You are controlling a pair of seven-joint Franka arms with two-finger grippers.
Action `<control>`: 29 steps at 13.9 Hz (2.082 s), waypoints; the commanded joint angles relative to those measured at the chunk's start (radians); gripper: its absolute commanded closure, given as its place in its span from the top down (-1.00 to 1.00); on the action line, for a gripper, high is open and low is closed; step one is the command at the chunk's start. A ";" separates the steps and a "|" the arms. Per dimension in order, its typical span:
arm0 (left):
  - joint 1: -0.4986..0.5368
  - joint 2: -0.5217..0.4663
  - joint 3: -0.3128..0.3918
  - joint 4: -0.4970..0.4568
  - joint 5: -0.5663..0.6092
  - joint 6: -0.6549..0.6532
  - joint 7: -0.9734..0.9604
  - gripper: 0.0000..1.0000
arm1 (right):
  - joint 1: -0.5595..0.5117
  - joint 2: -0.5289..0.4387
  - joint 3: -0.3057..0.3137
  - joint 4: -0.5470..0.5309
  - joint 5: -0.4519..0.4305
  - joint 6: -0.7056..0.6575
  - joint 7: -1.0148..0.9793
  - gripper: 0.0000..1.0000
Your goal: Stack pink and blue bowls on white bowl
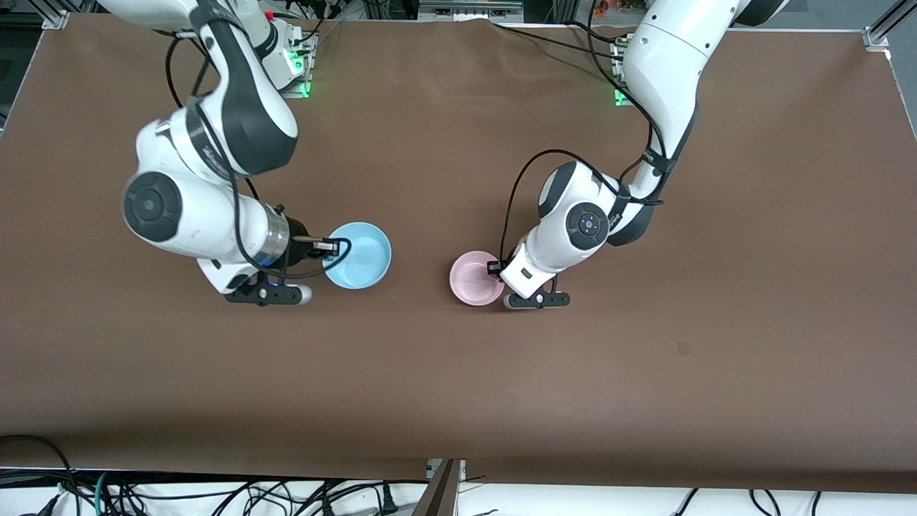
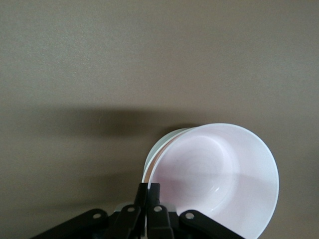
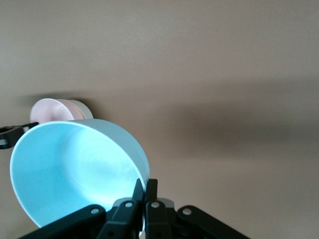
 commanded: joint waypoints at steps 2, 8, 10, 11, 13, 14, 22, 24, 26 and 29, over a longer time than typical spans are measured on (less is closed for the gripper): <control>-0.007 0.019 0.004 0.028 0.029 0.008 -0.022 -1.00 | -0.001 -0.009 0.024 -0.015 0.023 -0.017 0.122 -1.00; 0.030 -0.047 0.003 0.026 0.013 -0.047 -0.024 1.00 | 0.036 0.000 0.038 -0.021 0.018 -0.004 0.160 -1.00; 0.062 -0.071 0.007 0.028 0.000 -0.105 -0.014 1.00 | 0.038 0.005 0.038 -0.021 0.020 -0.004 0.163 -1.00; 0.088 -0.090 0.010 0.025 0.004 -0.134 -0.008 1.00 | 0.047 0.006 0.038 -0.021 0.020 0.001 0.173 -1.00; 0.133 -0.149 0.029 0.020 0.029 -0.287 0.001 1.00 | 0.079 0.014 0.038 -0.044 0.020 0.057 0.243 -1.00; 0.147 -0.183 0.062 0.025 0.070 -0.380 0.002 1.00 | 0.093 0.017 0.038 -0.048 0.020 0.079 0.268 -1.00; 0.341 -0.473 0.076 0.025 0.340 -0.706 0.074 1.00 | 0.268 0.244 0.038 -0.038 0.009 0.476 0.522 -1.00; 0.380 -0.538 0.078 0.026 0.326 -0.768 0.139 1.00 | 0.286 0.273 0.038 -0.036 0.009 0.519 0.544 -1.00; 0.397 -0.565 0.080 0.051 0.322 -0.803 0.142 1.00 | 0.291 0.299 0.038 -0.033 0.009 0.545 0.544 -1.00; 0.441 -0.575 0.079 0.082 0.300 -0.915 0.250 1.00 | 0.291 0.357 0.036 0.034 0.007 0.590 0.539 -1.00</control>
